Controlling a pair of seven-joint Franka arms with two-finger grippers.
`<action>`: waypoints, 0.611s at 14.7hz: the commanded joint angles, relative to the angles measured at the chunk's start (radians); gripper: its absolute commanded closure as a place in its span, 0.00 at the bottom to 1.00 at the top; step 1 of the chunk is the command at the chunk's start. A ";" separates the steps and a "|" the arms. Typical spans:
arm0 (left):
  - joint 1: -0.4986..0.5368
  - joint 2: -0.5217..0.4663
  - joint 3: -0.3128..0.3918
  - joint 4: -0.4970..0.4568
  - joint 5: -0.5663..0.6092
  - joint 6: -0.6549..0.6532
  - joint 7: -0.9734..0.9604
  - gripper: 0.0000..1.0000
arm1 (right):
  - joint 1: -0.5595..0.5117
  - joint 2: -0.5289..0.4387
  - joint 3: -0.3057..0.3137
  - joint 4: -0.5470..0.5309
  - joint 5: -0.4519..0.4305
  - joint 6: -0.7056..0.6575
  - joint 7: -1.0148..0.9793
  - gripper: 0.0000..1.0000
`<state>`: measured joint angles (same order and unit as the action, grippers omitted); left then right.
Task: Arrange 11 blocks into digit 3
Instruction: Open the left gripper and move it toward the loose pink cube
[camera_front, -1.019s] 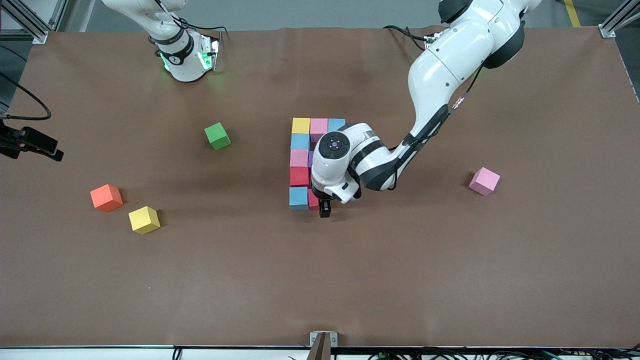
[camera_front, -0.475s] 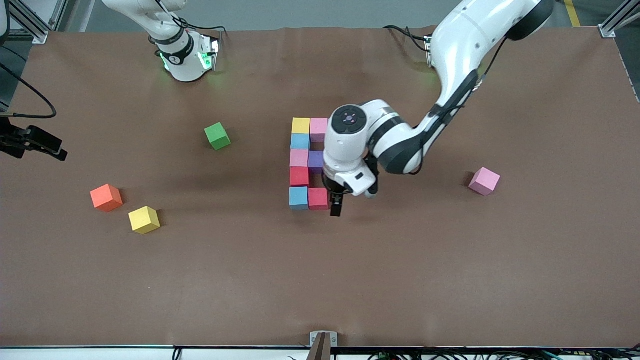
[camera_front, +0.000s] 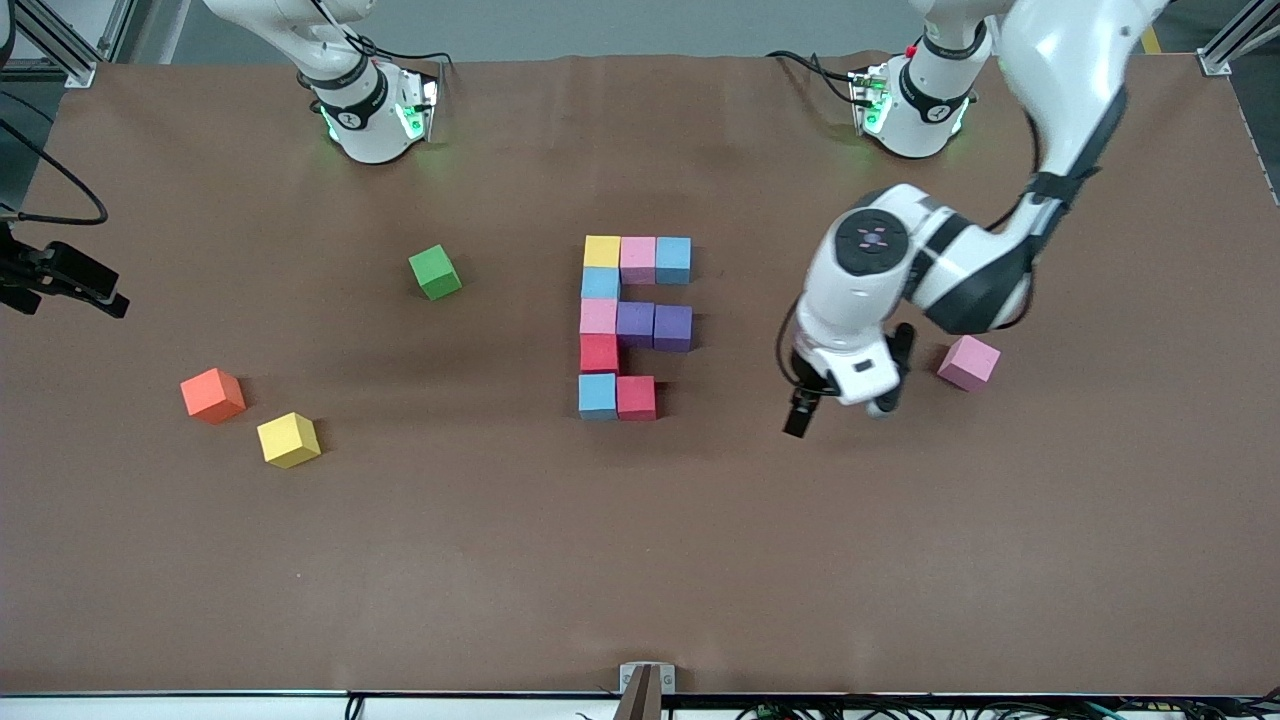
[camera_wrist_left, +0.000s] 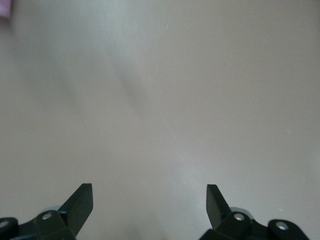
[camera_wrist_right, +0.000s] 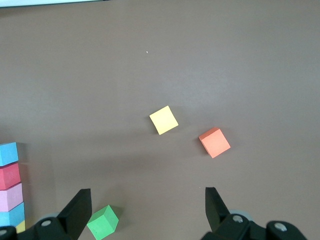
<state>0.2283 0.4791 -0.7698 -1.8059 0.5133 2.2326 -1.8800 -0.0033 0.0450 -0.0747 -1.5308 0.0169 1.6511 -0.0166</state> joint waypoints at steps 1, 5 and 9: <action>0.143 -0.040 -0.074 -0.064 0.004 0.009 0.143 0.00 | -0.003 -0.019 0.001 -0.009 -0.006 0.010 -0.008 0.00; 0.238 -0.033 -0.075 -0.072 0.004 -0.007 0.350 0.00 | 0.051 -0.019 -0.023 -0.009 -0.023 0.012 -0.006 0.00; 0.273 -0.040 -0.020 -0.084 -0.001 -0.076 0.652 0.00 | 0.017 -0.019 -0.016 -0.012 -0.005 0.012 -0.006 0.00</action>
<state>0.4896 0.4704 -0.8186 -1.8643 0.5132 2.1900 -1.3531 0.0175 0.0450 -0.0909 -1.5285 0.0168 1.6582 -0.0206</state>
